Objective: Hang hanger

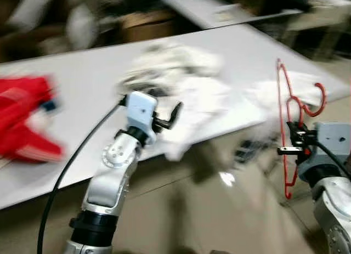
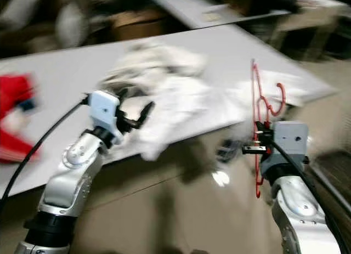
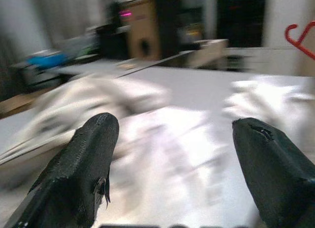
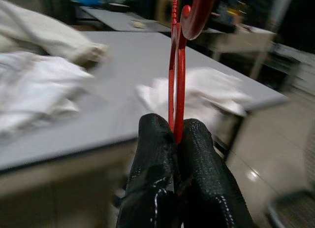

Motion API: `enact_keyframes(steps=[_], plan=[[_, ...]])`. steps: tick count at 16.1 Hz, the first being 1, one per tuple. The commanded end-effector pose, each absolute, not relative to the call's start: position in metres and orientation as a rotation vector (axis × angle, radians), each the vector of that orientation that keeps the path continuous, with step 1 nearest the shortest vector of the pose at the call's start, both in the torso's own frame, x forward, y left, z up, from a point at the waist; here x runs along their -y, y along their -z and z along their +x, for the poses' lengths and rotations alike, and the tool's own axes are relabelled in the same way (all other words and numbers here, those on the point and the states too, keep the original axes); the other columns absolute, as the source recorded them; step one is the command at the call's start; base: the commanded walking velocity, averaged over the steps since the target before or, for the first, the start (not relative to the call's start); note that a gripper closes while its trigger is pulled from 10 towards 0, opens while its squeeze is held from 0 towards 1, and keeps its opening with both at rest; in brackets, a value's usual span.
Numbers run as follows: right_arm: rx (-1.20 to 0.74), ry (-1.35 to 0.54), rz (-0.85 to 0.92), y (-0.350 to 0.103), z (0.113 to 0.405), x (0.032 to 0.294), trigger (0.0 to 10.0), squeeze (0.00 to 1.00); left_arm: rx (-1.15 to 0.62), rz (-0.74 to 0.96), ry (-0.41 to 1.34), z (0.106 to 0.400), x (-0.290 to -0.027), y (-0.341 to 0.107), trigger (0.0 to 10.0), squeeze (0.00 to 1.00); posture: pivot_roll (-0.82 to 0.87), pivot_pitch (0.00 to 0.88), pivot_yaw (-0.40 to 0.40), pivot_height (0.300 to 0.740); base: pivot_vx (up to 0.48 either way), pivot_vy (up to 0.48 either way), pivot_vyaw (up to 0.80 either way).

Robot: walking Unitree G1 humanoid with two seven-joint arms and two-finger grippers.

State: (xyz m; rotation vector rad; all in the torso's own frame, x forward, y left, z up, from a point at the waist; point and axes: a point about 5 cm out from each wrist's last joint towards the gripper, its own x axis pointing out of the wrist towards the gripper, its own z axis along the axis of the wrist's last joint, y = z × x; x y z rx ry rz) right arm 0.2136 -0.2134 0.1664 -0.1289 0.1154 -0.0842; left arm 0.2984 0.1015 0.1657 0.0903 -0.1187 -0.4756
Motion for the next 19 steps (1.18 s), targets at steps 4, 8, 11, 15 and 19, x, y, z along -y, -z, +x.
enact_keyframes(steps=[4,8,11,15,19], plan=[[-0.165,0.001,-0.063,-0.151,0.207,0.204,10.0,0.0,0.054,0.11,0.495,0.292,-0.112,-0.15,10.0,0.0,-0.21,0.0,0.03,0.74,0.0,0.107,0.0],[-0.237,-0.061,-0.107,-0.132,0.208,0.202,10.0,0.0,-0.02,0.212,0.509,0.288,-0.111,-0.135,10.0,0.0,-0.2,0.0,0.018,0.74,0.0,0.231,0.0],[-0.243,-0.092,-0.076,-0.125,0.21,0.204,10.0,0.0,-0.079,0.217,0.533,0.287,-0.115,-0.127,10.0,1.0,-0.2,0.0,0.014,0.74,0.0,0.0,0.0],[-0.244,-0.129,-0.114,-0.121,0.216,0.204,10.0,0.0,-0.124,0.361,0.574,0.294,-0.112,-0.113,10.0,1.0,-0.2,0.0,0.015,0.74,0.0,0.0,0.0],[-0.251,-0.08,-0.132,-0.117,0.221,0.209,10.0,0.0,-0.145,0.35,0.572,0.318,-0.095,-0.103,10.0,0.0,-0.24,0.0,0.022,0.74,0.0,0.0,0.0]])
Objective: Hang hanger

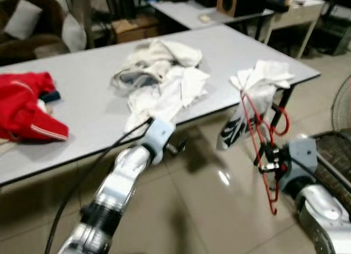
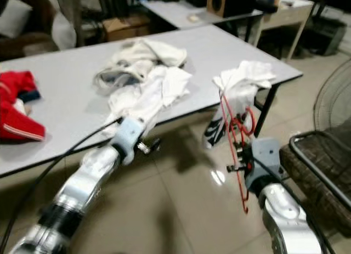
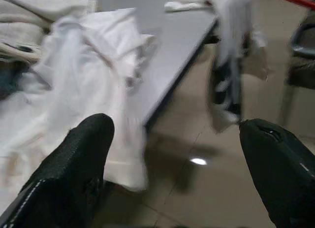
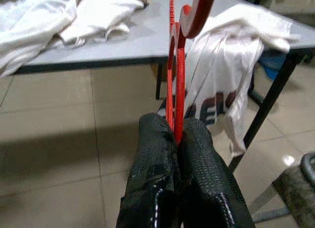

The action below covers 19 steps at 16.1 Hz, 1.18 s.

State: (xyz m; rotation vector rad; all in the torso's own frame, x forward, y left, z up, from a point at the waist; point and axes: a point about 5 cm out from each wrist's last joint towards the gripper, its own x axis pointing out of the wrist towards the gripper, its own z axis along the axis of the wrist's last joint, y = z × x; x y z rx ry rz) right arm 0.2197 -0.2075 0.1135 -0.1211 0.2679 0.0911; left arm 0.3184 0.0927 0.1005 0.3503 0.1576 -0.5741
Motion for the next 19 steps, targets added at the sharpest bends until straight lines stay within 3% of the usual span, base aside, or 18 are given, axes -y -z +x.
enact_keyframes(steps=[1,5,6,12,19], plan=[[-0.249,-0.076,-0.142,-0.117,0.22,0.209,10.0,0.0,-0.155,0.402,0.524,0.325,-0.098,-0.1,10.0,0.0,-0.25,0.005,0.023,0.74,0.0,0.0,0.0],[-0.249,-0.075,-0.145,-0.116,0.216,0.21,10.0,0.0,-0.165,0.362,0.529,0.328,-0.096,-0.092,9.8,0.0,-0.26,0.017,0.019,0.74,0.0,0.0,0.0],[-0.247,-0.069,-0.147,-0.116,0.217,0.21,10.0,0.0,-0.161,0.38,0.516,0.331,-0.095,-0.089,0.0,0.0,-0.28,0.033,0.012,0.74,0.0,0.0,0.0],[-0.236,-0.047,-0.171,-0.122,0.213,0.213,10.0,0.0,-0.151,0.426,0.451,0.345,-0.089,-0.083,0.0,0.0,-0.32,0.061,0.004,0.74,0.0,0.0,0.0],[-0.236,-0.051,-0.199,-0.124,0.21,0.217,10.0,0.0,-0.15,0.551,0.377,0.35,-0.102,-0.077,0.0,0.0,-0.34,0.061,0.008,0.74,0.0,0.0,0.0]])
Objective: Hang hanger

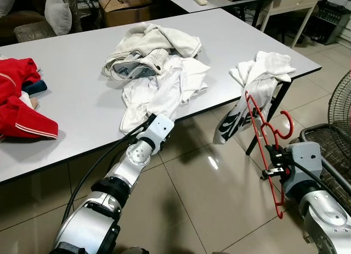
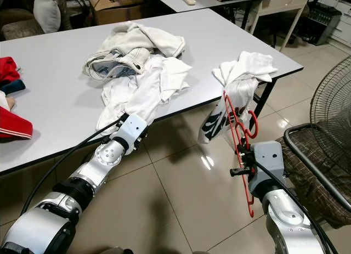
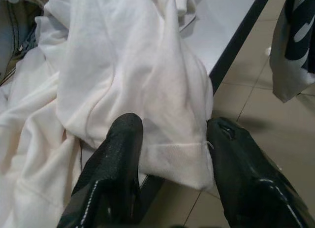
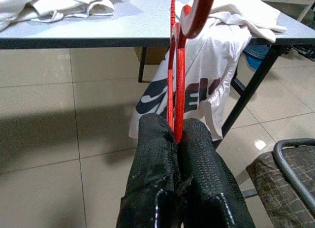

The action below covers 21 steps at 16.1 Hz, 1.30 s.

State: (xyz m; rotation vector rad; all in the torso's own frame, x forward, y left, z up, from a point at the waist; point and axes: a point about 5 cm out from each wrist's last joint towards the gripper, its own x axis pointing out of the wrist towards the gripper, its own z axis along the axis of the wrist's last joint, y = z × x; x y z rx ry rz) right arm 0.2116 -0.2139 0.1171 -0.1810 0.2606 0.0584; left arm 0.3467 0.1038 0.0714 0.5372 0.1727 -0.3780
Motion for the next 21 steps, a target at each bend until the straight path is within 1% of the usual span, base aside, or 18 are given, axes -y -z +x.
enact_keyframes(steps=[1,4,8,12,14,15,17,18,21], plan=[[-0.236,-0.05,-0.2,-0.124,0.21,0.218,10.0,0.0,-0.148,0.551,0.374,0.351,-0.102,-0.077,0.0,0.0,-0.34,0.061,0.008,0.74,0.0,0.0,0.0],[-0.24,-0.051,-0.213,-0.125,0.207,0.224,10.0,0.0,-0.137,0.545,0.373,0.352,-0.1,-0.079,0.0,0.0,-0.34,0.059,0.007,0.74,0.0,0.0,0.0],[-0.299,-0.234,-0.236,-0.12,0.197,0.224,10.0,0.0,-0.119,0.52,0.373,0.354,-0.1,-0.081,0.0,0.0,-0.34,0.056,0.011,0.74,0.0,0.0,0.0],[-0.328,-0.319,-0.27,-0.115,0.191,0.223,10.0,0.0,-0.114,0.482,0.373,0.355,-0.102,-0.084,0.0,0.0,-0.33,0.049,0.012,0.74,0.0,0.0,0.0],[-0.323,-0.336,-0.27,-0.114,0.192,0.22,10.0,0.0,-0.105,0.412,0.386,0.357,-0.102,-0.088,0.0,0.0,-0.33,0.046,0.016,0.74,0.0,0.0,0.0],[-0.311,-0.372,-0.267,-0.114,0.192,0.215,10.0,0.0,-0.094,0.297,0.412,0.359,-0.102,-0.095,0.0,0.0,-0.32,0.043,0.024,0.74,0.0,0.0,0.0],[-0.28,-0.402,-0.264,-0.116,0.196,0.209,10.0,0.0,-0.093,0.155,0.45,0.364,-0.102,-0.105,0.0,0.0,-0.3,0.043,0.032,0.74,0.0,0.0,0.0],[-0.255,-0.415,-0.268,-0.118,0.199,0.204,10.0,0.0,-0.075,0.076,0.478,0.368,-0.105,-0.116,0.0,0.0,-0.29,0.042,0.037,0.74,0.0,0.0,0.0],[-0.208,-0.462,-0.288,-0.119,0.208,0.19,10.0,0.0,-0.005,-0.048,0.557,0.378,-0.114,-0.151,0.0,0.0,-0.26,0.04,0.052,0.74,0.0,0.0,0.0]])
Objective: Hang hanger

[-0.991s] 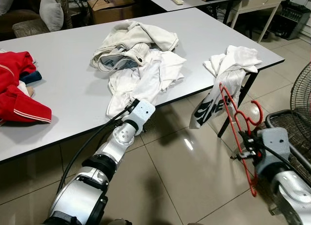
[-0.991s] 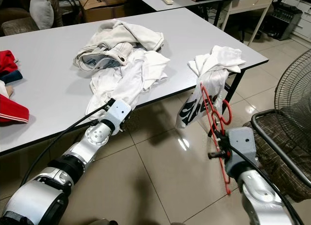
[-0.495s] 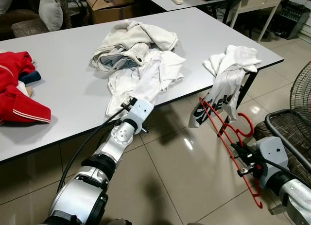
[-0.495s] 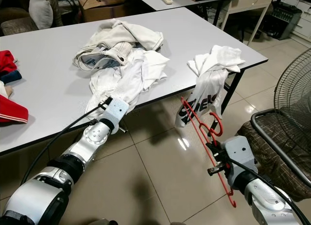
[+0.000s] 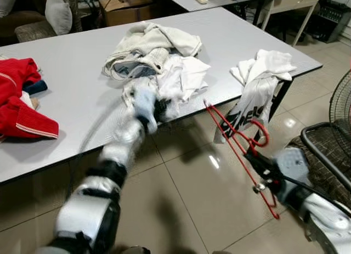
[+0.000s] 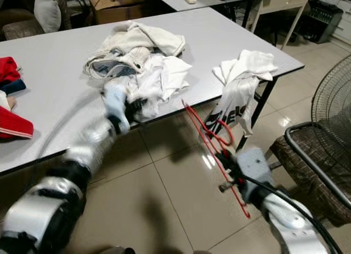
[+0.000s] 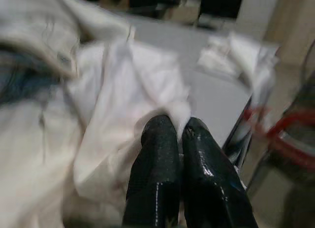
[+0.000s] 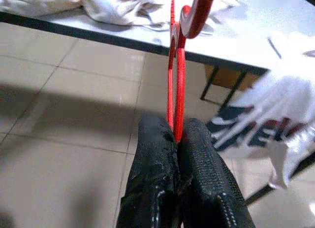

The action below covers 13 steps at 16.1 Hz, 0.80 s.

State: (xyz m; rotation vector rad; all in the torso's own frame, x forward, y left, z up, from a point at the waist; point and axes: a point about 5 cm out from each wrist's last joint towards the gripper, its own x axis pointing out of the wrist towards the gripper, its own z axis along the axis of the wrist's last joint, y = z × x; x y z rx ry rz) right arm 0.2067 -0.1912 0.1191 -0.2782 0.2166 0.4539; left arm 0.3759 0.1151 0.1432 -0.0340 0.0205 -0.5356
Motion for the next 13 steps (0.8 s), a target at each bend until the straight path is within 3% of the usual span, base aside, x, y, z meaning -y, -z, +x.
enact_keyframes(steps=[1,5,13], plan=[[-0.201,-0.505,-0.291,-0.118,0.211,0.182,10.0,0.0,0.016,-0.053,0.597,0.379,-0.116,-0.161,0.0,0.0,-0.24,0.038,0.06,0.74,0.0,0.0,0.0],[-0.167,-0.566,-0.323,-0.116,0.227,0.168,10.0,0.0,0.026,0.022,0.775,0.37,-0.112,-0.173,0.0,0.0,-0.21,0.041,0.086,0.74,0.0,0.0,0.0],[-0.134,-0.646,-0.379,-0.123,0.262,0.165,10.0,0.0,-0.018,0.123,0.921,0.35,-0.109,-0.176,0.0,0.0,-0.18,0.057,0.072,0.74,0.0,0.0,0.0]])
